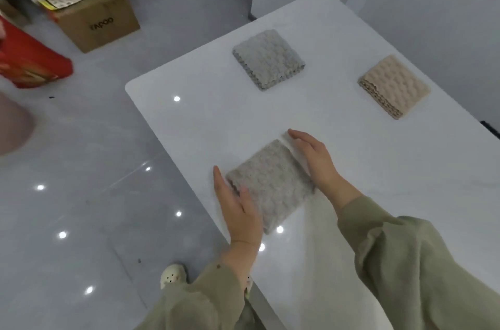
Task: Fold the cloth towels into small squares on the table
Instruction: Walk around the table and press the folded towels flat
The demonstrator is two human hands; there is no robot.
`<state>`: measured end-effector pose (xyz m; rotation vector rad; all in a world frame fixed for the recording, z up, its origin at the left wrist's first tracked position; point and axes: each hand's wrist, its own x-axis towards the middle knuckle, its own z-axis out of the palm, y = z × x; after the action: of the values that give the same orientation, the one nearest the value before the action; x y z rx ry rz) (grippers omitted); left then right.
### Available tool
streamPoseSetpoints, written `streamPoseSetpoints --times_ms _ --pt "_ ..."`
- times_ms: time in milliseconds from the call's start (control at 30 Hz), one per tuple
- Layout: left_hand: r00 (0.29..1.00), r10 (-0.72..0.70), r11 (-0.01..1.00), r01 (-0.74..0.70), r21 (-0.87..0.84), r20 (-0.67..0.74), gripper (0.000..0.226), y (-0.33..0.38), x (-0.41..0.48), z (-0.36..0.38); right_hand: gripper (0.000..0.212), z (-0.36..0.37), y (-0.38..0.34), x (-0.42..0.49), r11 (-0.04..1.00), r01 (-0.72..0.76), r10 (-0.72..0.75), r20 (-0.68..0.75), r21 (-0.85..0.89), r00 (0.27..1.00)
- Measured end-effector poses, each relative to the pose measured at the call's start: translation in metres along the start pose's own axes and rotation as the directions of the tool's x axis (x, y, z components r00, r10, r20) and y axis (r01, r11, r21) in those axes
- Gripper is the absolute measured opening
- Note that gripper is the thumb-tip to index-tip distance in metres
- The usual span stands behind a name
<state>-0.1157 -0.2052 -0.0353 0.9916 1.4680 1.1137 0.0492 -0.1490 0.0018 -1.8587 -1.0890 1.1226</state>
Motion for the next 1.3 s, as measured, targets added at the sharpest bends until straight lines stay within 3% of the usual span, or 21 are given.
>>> streamPoseSetpoints --times_ms 167,667,833,933,1033,1133,1200,1300 --pt "0.999 -0.024 0.999 0.023 -0.047 -0.023 0.064 0.002 0.003 0.022 0.037 0.013 0.001 -0.003 1.000 -0.024 0.024 0.119 0.003 0.993" --pt "0.999 -0.045 0.999 0.045 -0.010 -0.013 0.070 0.006 0.001 0.022 0.041 0.028 0.005 -0.016 1.000 -0.005 0.008 0.134 -0.022 0.991" --pt "0.998 -0.046 0.998 0.045 0.032 0.037 0.069 0.007 0.000 0.014 0.040 0.024 0.001 -0.016 1.000 -0.011 0.013 0.064 -0.024 0.998" --pt "0.984 0.141 0.966 -0.160 0.205 0.106 0.066 0.011 0.009 -0.005 0.041 0.019 -0.004 -0.020 0.996 0.014 -0.017 -0.024 -0.089 1.000" --pt "0.906 0.249 0.810 -0.388 0.440 0.341 0.065 0.024 0.032 -0.019 0.045 0.018 -0.011 -0.025 0.957 0.040 -0.062 -0.069 -0.288 0.996" --pt "0.785 0.197 0.499 -0.595 0.630 0.587 0.066 0.041 0.062 -0.030 0.047 0.025 -0.020 -0.028 0.902 0.046 -0.100 -0.105 -0.429 0.989" --pt "0.698 0.185 0.233 -0.715 0.659 0.692 0.066 0.051 0.085 -0.038 0.049 0.033 -0.029 -0.026 0.820 0.043 -0.135 -0.119 -0.570 0.984" --pt "0.609 0.165 0.034 -0.790 0.612 0.776 0.071 0.068 0.122 -0.051 0.056 0.049 -0.045 -0.019 0.657 -0.006 -0.152 -0.140 -0.754 0.978"
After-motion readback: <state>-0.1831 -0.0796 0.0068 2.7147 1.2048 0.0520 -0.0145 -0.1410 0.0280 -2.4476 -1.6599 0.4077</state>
